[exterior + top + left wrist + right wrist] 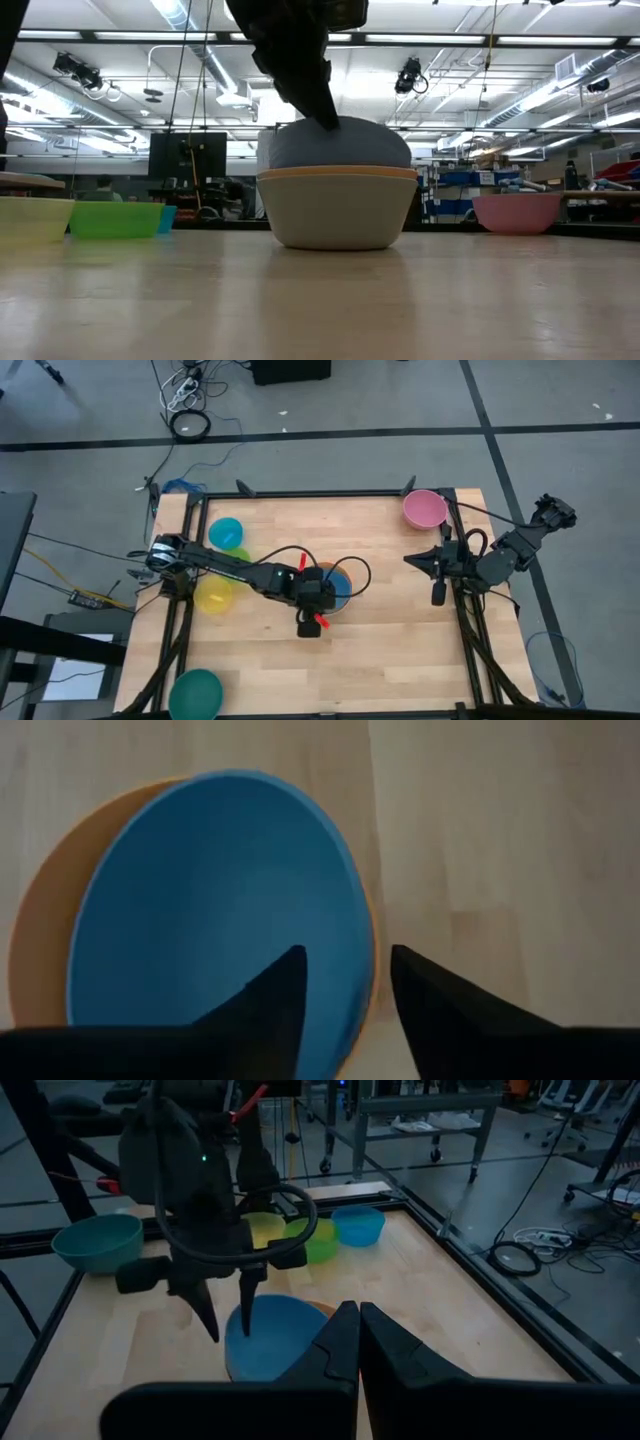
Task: Nest bowls inside each other
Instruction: Stack the green bowl on top of the blue bowl
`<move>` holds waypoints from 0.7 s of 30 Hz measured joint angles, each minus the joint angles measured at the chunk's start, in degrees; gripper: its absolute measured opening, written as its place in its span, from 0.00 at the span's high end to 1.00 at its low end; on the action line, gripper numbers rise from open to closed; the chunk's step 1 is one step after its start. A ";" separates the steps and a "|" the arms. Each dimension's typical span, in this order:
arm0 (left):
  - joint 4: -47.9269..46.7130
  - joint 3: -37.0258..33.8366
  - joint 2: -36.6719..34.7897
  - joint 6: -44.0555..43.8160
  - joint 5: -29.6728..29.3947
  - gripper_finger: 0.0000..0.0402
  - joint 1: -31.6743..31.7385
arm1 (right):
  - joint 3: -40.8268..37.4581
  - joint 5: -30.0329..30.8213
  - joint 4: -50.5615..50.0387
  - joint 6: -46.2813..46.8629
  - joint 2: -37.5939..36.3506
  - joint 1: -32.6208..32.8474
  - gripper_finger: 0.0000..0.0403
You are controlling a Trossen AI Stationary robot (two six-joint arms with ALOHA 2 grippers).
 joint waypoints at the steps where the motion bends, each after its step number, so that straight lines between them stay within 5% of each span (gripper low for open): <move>1: -0.07 0.01 -0.01 -0.65 -0.09 0.58 0.00 | 0.00 0.00 0.00 0.00 0.00 0.00 1.00; 13: -26.73 18.68 -1.69 -6.00 -13.79 0.43 -1.91 | 0.00 0.00 -0.03 -0.07 0.00 -0.02 1.00; 21: -40.49 18.80 -11.35 -27.47 -21.86 0.43 -12.04 | 0.00 0.00 -0.04 -0.92 -0.02 -0.01 1.00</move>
